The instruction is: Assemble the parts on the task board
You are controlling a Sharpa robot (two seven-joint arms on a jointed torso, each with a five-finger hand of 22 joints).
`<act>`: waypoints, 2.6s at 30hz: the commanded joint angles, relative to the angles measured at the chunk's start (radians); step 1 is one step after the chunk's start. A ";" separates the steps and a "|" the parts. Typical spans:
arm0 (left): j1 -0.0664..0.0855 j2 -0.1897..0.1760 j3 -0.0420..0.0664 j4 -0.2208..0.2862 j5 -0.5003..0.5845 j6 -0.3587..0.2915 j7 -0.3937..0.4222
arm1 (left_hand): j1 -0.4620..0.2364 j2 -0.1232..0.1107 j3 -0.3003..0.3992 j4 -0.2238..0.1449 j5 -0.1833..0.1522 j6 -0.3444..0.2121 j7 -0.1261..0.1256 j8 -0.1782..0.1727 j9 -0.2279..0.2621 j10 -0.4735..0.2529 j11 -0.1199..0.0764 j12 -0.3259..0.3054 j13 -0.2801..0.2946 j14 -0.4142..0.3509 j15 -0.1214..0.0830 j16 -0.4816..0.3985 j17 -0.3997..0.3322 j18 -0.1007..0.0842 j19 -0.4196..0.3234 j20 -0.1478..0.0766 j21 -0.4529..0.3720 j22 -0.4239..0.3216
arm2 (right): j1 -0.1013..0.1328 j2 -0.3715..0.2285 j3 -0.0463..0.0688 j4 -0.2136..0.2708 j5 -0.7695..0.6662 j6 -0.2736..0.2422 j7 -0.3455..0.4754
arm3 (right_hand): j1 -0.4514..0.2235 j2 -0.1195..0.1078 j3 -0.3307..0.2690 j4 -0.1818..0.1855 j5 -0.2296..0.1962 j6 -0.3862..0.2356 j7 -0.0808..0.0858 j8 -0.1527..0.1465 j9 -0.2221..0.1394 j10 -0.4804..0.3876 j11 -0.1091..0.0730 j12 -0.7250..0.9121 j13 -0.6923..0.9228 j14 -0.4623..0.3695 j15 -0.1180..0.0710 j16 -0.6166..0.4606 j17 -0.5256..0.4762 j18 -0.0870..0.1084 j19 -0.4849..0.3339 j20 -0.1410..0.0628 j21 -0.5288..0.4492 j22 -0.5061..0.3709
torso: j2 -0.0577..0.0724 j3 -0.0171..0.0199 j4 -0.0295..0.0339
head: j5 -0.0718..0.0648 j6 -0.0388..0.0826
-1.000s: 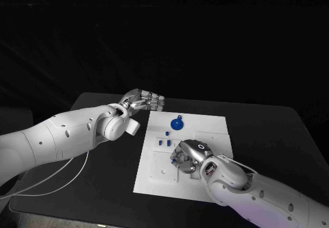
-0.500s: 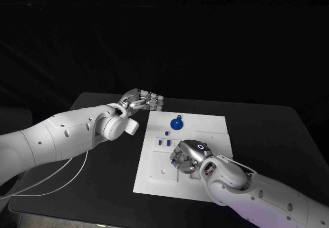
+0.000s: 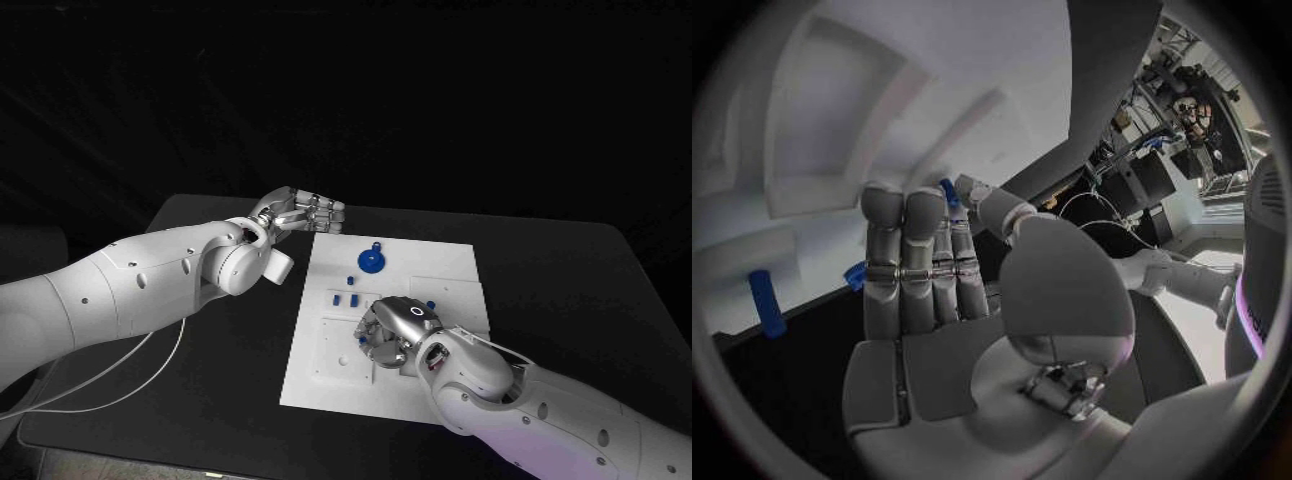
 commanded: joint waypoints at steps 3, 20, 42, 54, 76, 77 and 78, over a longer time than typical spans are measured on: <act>0.001 0.003 0.001 0.001 0.010 0.018 0.001 | 0.004 0.003 -0.006 0.000 -0.006 0.003 0.001 0.004 0.000 -0.006 0.004 0.003 -0.001 -0.008 0.001 -0.003 -0.001 -0.014 0.005 0.000 0.003 -0.002 | -0.005 0.004 -0.008 -0.005 -0.006 0.066 -0.014 | -0.018 -0.016 -0.022 0.025 0.005 -0.039 0.006 0.005 -0.003 -0.037 0.007 0.002 0.000 -0.001 0.009 -0.004 -0.002 0.025 0.039 0.007 -0.017 -0.006 | 0.000 0.0005 -0.0005 | 0.001 0.001; 0.001 0.001 0.001 0.000 0.011 0.028 -0.009 | 0.003 0.003 -0.011 0.002 -0.009 0.003 0.001 0.004 0.000 -0.008 0.005 0.003 -0.001 -0.012 0.003 -0.004 -0.001 -0.014 0.005 0.001 0.003 -0.009 | -0.005 -0.009 -0.011 0.016 0.044 -0.024 0.008 | 0.029 -0.090 -0.168 0.087 0.041 -0.188 0.020 0.006 -0.006 -0.333 0.086 0.014 -0.002 -0.025 0.063 -0.003 -0.031 0.086 0.034 0.060 -0.176 -0.077 | 0.001 0.0021 0.0003 | -0.001 0.003; 0.000 -0.001 0.000 -0.010 0.011 0.039 -0.012 | 0.004 0.005 -0.020 0.007 -0.008 0.005 0.000 0.004 0.000 -0.008 0.004 0.004 -0.001 -0.012 0.003 -0.003 -0.001 -0.013 0.009 0.002 0.003 -0.030 | 0.021 -0.176 0.130 0.140 0.101 0.001 0.003 | 0.042 -0.105 -0.028 0.103 0.006 -0.182 0.025 0.004 -0.006 -0.172 0.047 0.006 -0.004 -0.007 0.035 0.013 -0.061 0.059 0.040 0.035 -0.092 -0.071 | 0.000 0.0023 -0.0043 | -0.017 0.019; -0.003 -0.006 0.000 -0.008 0.011 0.038 -0.010 | 0.004 0.006 -0.020 0.008 -0.008 0.005 0.000 0.004 0.000 -0.007 0.004 0.004 -0.001 -0.012 0.003 -0.004 -0.001 -0.014 0.010 0.002 0.003 -0.032 | 0.037 -0.228 0.199 0.103 0.124 0.193 -0.034 | 0.069 -0.074 -0.334 0.171 -0.061 -0.255 -0.014 0.005 -0.008 -0.312 0.081 0.013 -0.002 -0.023 0.062 0.002 -0.064 0.083 0.033 0.061 -0.171 -0.118 | 0.001 0.0022 -0.0017 | -0.024 0.023; -0.003 0.000 0.000 -0.008 0.011 0.038 -0.012 | 0.004 0.006 -0.017 0.005 -0.008 0.006 0.000 0.004 0.000 -0.006 0.004 0.003 -0.001 -0.013 0.003 -0.004 -0.001 -0.013 0.012 0.001 0.005 -0.039 | 0.037 -0.205 0.194 0.049 0.041 0.269 -0.057 | 0.090 -0.066 -0.221 0.155 -0.134 -0.246 -0.006 0.004 -0.009 -0.249 0.066 0.009 -0.004 -0.021 0.049 0.007 -0.071 0.071 0.036 0.049 -0.159 -0.123 | 0.000 -0.0002 0.0007 | -0.024 0.019; -0.003 0.000 0.000 -0.008 0.011 0.038 -0.012 | 0.004 0.006 -0.017 0.005 -0.008 0.006 0.000 0.004 0.000 -0.006 0.004 0.003 -0.001 -0.013 0.003 -0.004 -0.001 -0.013 0.012 0.001 0.005 -0.039 | 0.037 -0.204 0.193 0.048 0.039 0.266 -0.057 | 0.085 -0.063 -0.199 0.156 -0.136 -0.237 0.001 0.004 -0.009 -0.238 0.063 0.009 -0.004 -0.019 0.047 0.007 -0.071 0.069 0.038 0.048 -0.153 -0.121 | 0.000 -0.0001 0.0005 | -0.024 0.018; -0.003 -0.001 0.000 -0.008 0.011 0.038 -0.012 | 0.004 0.006 -0.017 0.005 -0.008 0.006 0.000 0.004 0.000 -0.006 0.004 0.003 -0.001 -0.013 0.003 -0.004 -0.001 -0.013 0.012 0.001 0.005 -0.039 | 0.037 -0.202 0.192 0.047 0.037 0.262 -0.056 | 0.079 -0.065 -0.160 0.154 -0.142 -0.221 0.010 0.004 -0.008 -0.227 0.061 0.007 -0.004 -0.017 0.045 0.007 -0.070 0.067 0.038 0.046 -0.145 -0.120 | 0.000 0.0003 0.0000 | -0.023 0.018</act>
